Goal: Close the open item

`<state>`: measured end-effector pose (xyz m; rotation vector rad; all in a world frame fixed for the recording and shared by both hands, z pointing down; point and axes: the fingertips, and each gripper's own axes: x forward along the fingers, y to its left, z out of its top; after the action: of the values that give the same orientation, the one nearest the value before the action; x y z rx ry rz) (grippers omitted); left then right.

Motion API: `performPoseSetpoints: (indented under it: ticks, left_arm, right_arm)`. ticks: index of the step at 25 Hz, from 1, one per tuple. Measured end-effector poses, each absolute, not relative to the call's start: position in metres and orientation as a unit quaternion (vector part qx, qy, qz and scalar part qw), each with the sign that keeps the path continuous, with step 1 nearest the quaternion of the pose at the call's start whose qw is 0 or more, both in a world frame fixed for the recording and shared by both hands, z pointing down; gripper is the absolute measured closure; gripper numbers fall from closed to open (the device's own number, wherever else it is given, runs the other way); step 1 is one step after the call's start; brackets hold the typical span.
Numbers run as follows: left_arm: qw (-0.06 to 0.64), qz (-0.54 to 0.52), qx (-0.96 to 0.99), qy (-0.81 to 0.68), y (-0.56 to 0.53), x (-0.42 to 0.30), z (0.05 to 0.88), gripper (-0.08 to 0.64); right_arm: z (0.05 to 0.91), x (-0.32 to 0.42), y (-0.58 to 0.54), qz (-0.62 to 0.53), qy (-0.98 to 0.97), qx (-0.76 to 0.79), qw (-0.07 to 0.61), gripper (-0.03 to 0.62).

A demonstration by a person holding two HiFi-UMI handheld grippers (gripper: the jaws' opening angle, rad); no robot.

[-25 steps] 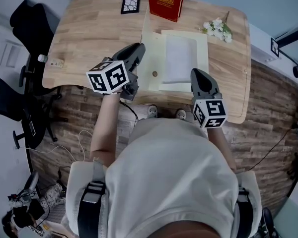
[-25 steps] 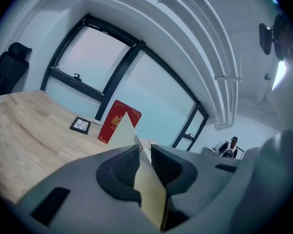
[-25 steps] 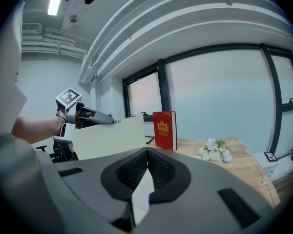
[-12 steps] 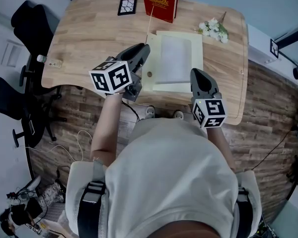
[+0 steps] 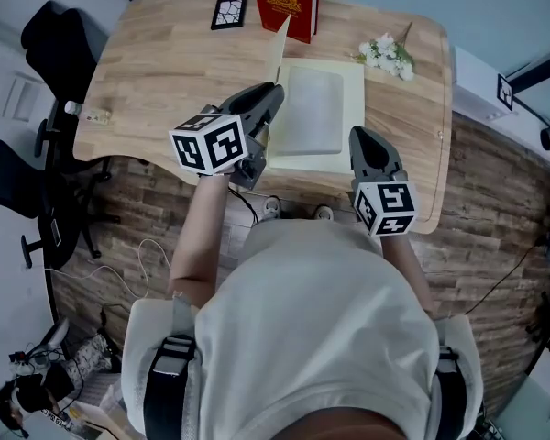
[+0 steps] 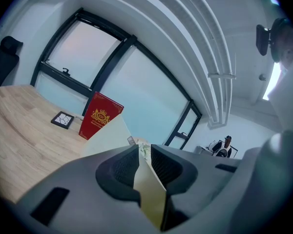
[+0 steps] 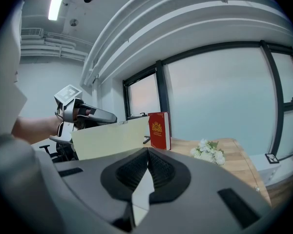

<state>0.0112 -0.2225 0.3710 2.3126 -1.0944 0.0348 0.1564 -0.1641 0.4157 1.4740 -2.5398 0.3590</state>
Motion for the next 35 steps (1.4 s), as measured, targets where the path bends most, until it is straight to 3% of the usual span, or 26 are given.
performPoseSetpoints:
  ticks: [35]
  left_arm:
    - [0.331,0.041,0.842,-0.425,-0.211,0.08,0.428,0.486]
  right_arm:
    - [0.425,0.202,-0.163,0.118,-0.871,0.467,0.096,0.574]
